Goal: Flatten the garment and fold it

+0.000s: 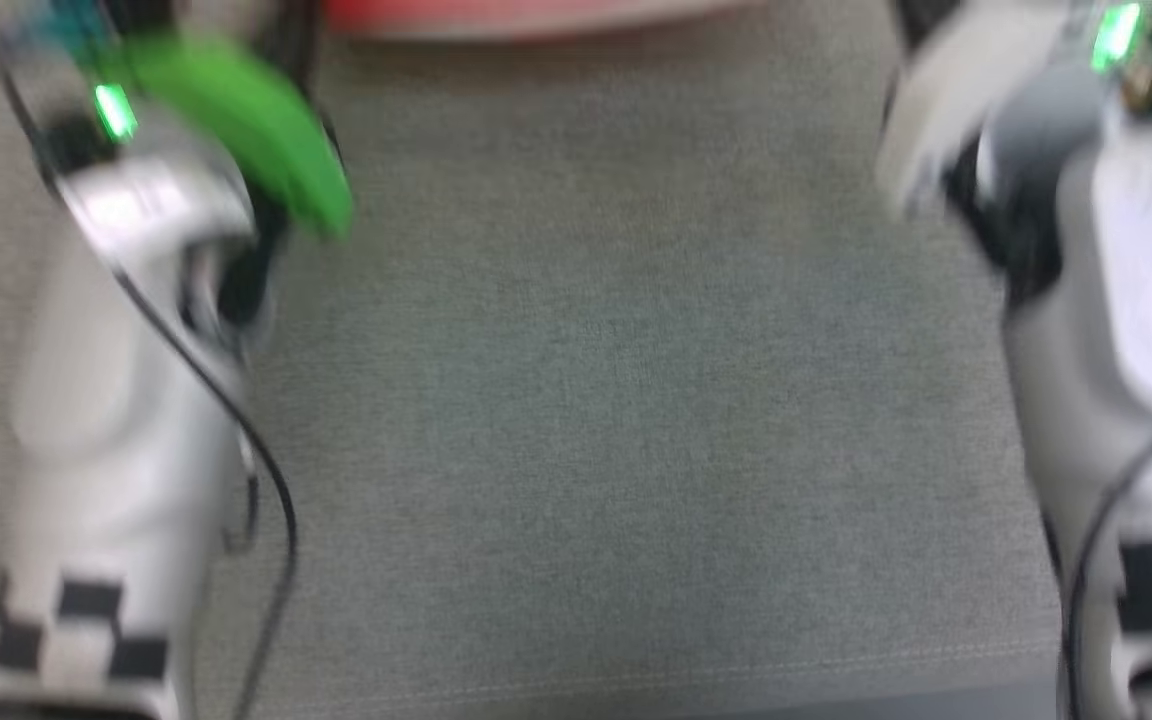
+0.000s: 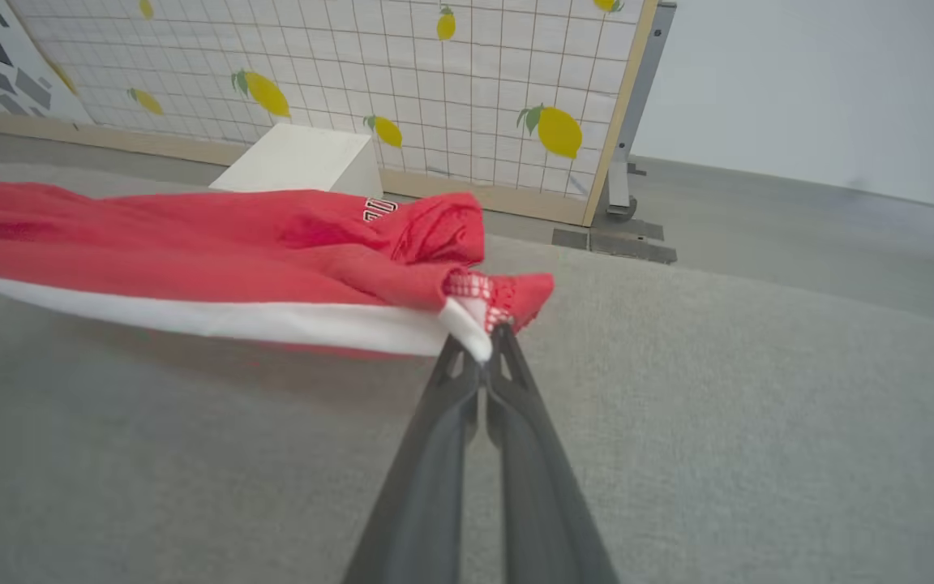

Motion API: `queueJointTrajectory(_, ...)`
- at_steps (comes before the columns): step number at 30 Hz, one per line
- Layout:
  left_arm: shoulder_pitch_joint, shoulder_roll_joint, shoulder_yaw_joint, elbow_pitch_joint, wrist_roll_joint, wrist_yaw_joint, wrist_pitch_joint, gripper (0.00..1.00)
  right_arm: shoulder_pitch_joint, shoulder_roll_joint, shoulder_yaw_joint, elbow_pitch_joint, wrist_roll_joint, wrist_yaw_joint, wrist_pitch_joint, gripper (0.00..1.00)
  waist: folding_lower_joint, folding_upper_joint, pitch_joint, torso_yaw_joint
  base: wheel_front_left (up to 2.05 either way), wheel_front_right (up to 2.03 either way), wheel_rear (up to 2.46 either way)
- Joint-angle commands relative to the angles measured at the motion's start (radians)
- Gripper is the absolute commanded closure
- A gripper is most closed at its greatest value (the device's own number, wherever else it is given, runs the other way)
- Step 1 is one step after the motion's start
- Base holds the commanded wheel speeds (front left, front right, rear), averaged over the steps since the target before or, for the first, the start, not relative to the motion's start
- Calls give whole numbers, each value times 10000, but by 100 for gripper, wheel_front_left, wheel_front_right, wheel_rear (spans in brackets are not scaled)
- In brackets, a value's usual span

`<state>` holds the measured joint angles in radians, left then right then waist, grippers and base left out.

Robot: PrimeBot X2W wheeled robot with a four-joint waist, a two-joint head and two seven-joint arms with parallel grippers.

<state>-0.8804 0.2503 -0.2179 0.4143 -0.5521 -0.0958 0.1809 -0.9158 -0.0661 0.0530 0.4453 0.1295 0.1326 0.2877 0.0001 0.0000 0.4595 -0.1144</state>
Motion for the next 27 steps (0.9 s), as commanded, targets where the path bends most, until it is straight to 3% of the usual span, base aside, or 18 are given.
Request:
queueJointTrajectory(1, 867, 47, -86, -314, -132, -52, 35, 100, 868, -199, 33, -448, 326, -19, 301, 100, -1, 0, -921, 334, 0, 0, 0)
queueJointTrajectory(6, 3687, 36, -273, -1449, -467, 202, 335, 100, 3981, -444, -276, -2328, 922, -19, 1471, 100, -1, 0, -1739, 498, 0, 0, 0)
queueJointTrajectory(13, 6708, 9, -734, -2765, -472, 882, 761, 100, 7645, -123, -1151, -4551, 808, -19, 2956, 100, -1, 0, -2546, 621, 0, 0, 0)
queueJointTrajectory(22, 9384, 536, -1015, -4289, -156, 1926, 1541, 100, 10716, 141, -1751, -6387, 445, -19, 4740, 100, -1, 0, -3232, 714, 0, 0, 0)
queueJointTrajectory(27, 10272, 787, -1235, -5221, -70, 2278, 2146, 100, 11365, 154, -1948, -7111, 695, -19, 5202, 100, -1, 0, -3340, 830, 0, 0, 0)
